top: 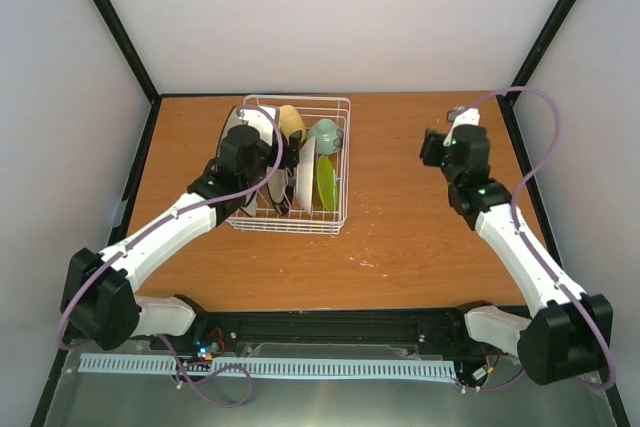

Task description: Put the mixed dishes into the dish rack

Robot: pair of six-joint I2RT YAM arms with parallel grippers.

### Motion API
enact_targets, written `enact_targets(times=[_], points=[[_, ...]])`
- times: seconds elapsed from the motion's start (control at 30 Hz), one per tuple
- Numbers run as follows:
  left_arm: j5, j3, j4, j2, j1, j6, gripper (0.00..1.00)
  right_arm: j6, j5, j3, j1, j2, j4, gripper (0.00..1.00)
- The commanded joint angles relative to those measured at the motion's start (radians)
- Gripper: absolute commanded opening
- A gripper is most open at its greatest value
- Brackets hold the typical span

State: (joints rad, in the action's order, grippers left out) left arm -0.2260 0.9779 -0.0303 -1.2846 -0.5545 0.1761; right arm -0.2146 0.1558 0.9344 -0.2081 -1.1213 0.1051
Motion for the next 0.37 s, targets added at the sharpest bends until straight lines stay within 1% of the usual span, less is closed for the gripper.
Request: enact_targets(times=[0.0,0.27,0.33], points=[[0.060,0.035,-0.070,-0.016,0.002,0.052,1.00,0.068,0.220,-0.049,-0.054,-0.026,0.098,0.65],[0.031,0.026,-0.066,-0.002,0.002,0.040,1.00,0.055,0.220,-0.050,-0.055,-0.031,0.080,0.66],[0.022,0.029,-0.062,-0.001,0.002,0.036,1.00,0.050,0.214,-0.052,-0.056,-0.028,0.077,0.68]])
